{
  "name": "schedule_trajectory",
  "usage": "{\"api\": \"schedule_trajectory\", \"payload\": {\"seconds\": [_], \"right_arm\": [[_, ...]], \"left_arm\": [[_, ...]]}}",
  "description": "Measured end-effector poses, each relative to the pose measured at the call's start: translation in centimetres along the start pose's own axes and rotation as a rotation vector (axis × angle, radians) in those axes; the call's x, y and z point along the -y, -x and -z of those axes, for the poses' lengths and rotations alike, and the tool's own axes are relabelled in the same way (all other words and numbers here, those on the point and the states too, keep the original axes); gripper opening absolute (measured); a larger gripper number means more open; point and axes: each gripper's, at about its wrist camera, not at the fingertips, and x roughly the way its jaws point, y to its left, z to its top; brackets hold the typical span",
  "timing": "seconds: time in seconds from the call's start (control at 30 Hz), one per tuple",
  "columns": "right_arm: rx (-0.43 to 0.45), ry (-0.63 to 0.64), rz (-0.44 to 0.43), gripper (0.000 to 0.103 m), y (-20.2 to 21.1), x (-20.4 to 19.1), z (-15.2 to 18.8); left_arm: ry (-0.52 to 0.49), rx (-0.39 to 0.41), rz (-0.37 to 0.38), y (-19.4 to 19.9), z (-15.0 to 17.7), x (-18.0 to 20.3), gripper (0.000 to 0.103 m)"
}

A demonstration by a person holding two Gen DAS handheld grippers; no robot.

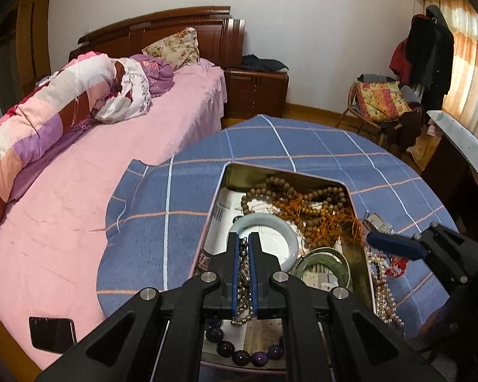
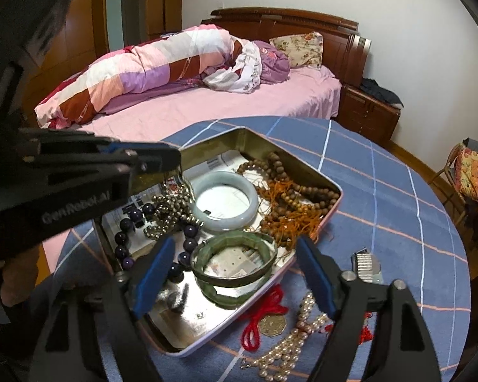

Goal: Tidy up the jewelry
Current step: 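Open the left tool to drop the gold chain in the tin while the right tool releases the bangle, then grasp the red-string coin pendant with the right tool and lift it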

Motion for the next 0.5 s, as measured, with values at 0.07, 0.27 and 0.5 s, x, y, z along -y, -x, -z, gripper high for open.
{"api": "schedule_trajectory", "payload": {"seconds": [0.07,0.27,0.5], "right_arm": [[0.002,0.000,0.000,0.083,0.1,0.0,0.1],[0.008,-0.002,0.009,0.084,0.2,0.1,0.2],[0.058,-0.062,0.007,0.084,3.0,2.4,0.7]], "left_arm": [[0.002,-0.003,-0.004,0.0,0.0,0.0,0.006],[0.012,0.022,-0.040,0.5,0.0,0.0,0.059],[0.022,0.059,-0.050,1.4,-0.2,-0.4,0.068]]}}
